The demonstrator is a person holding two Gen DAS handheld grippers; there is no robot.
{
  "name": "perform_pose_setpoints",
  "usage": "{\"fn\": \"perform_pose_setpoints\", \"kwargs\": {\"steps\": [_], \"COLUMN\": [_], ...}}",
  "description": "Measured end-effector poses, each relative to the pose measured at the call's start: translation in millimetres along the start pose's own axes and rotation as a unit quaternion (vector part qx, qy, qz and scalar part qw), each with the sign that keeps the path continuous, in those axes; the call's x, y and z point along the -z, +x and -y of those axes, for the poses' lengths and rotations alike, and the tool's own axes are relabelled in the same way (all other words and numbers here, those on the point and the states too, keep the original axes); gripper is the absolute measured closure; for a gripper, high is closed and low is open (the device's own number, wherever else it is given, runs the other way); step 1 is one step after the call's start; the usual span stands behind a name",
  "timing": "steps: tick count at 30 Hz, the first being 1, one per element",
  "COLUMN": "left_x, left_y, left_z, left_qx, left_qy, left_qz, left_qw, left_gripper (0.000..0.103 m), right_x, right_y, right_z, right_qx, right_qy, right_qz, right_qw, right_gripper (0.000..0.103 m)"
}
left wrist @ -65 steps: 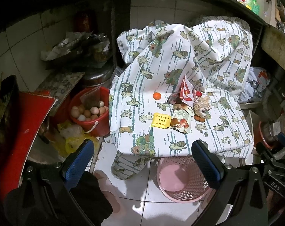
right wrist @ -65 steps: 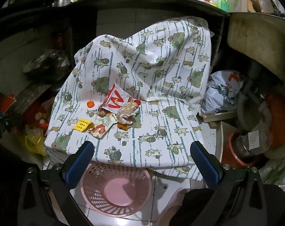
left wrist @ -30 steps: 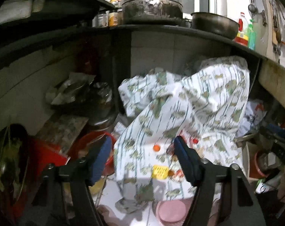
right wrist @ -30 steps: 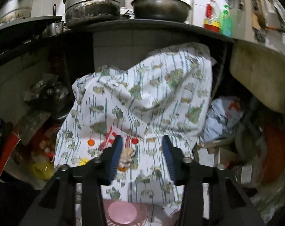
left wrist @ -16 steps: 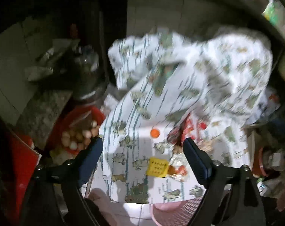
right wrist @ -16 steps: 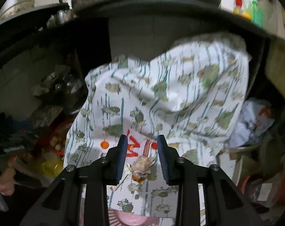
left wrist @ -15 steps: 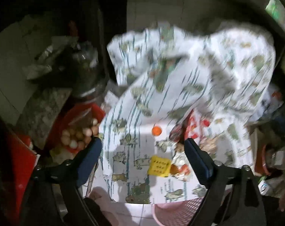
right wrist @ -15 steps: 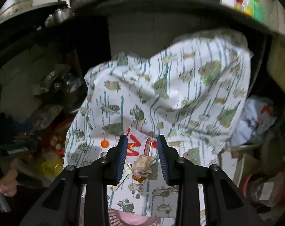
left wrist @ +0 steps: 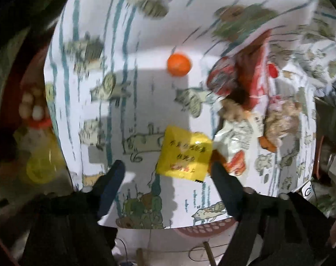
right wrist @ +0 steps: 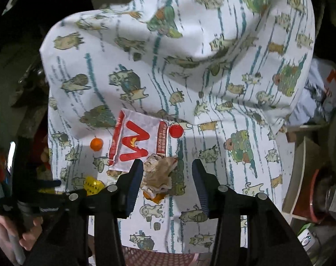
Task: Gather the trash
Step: 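Grasp crumpled paper with the right tool while the left tool grasps the yellow wrapper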
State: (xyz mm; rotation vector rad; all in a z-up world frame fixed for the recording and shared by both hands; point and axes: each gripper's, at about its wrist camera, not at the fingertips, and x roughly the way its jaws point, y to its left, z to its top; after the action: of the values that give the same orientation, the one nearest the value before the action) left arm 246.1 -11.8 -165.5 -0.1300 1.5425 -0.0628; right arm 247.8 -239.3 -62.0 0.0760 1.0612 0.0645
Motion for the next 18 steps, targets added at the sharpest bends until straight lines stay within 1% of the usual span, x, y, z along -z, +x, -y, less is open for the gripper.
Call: {"fn": "perform_pose_setpoints", "kwargs": {"steps": [3, 4, 6, 7, 8, 9, 10, 11, 12, 16, 17, 18], "left_x": [3.3, 4.5, 4.1, 4.8, 2.5, 2.3, 2.0, 1.9, 1.2, 2.6, 3.3, 2.1], "left_y": [10.2, 12.3, 18.1, 19.9, 24.1, 25.8, 28.8, 27.7, 27.9, 26.8, 26.1, 28.0], "left_z": [0.4, 2.3, 6.9, 8.8, 9.7, 7.3, 6.6, 6.0, 7.6, 12.0, 11.6, 13.7], "left_qx": [0.027, 0.028, 0.018, 0.012, 0.008, 0.007, 0.008, 0.009, 0.013, -0.006, -0.016, -0.021], "left_qy": [-0.002, 0.002, 0.012, 0.014, 0.013, 0.011, 0.006, 0.002, 0.003, 0.015, 0.016, 0.015], "left_qz": [-0.016, -0.019, -0.018, -0.015, -0.014, -0.016, -0.019, -0.013, -0.012, -0.004, -0.001, -0.001], "left_qw": [0.9995, 0.9994, 0.9996, 0.9997, 0.9998, 0.9998, 0.9998, 0.9999, 0.9998, 0.9999, 0.9998, 0.9997], "left_gripper": [0.032, 0.034, 0.042, 0.044, 0.050, 0.057, 0.058, 0.062, 0.069, 0.076, 0.086, 0.094], "right_x": [-1.8, -2.5, -3.6, -4.2, -5.0, -5.4, -5.8, -6.1, -6.6, -9.5, -11.0, -12.1], "right_y": [6.9, 9.2, 12.4, 13.9, 15.0, 15.7, 15.9, 15.8, 15.4, 13.8, 13.9, 14.2], "right_z": [2.4, 2.0, -1.9, -3.7, -5.5, -7.3, -9.1, -10.1, -10.8, -9.5, -7.8, -6.1], "right_qx": [-0.005, -0.007, -0.001, 0.003, 0.004, 0.004, 0.002, 0.000, -0.001, 0.001, 0.003, 0.004], "right_qy": [0.013, 0.015, 0.011, 0.007, 0.004, -0.001, -0.004, -0.005, -0.007, -0.008, -0.007, -0.004], "right_qz": [-0.010, -0.013, -0.015, -0.015, -0.016, -0.017, -0.018, -0.019, -0.019, -0.019, -0.018, -0.018], "right_qw": [1.000, 1.000, 1.000, 1.000, 1.000, 1.000, 1.000, 1.000, 1.000, 1.000, 1.000, 1.000], "right_gripper": [0.055, 0.055, 0.055, 0.055, 0.055, 0.055, 0.055, 0.055, 0.055, 0.055, 0.055, 0.055]}}
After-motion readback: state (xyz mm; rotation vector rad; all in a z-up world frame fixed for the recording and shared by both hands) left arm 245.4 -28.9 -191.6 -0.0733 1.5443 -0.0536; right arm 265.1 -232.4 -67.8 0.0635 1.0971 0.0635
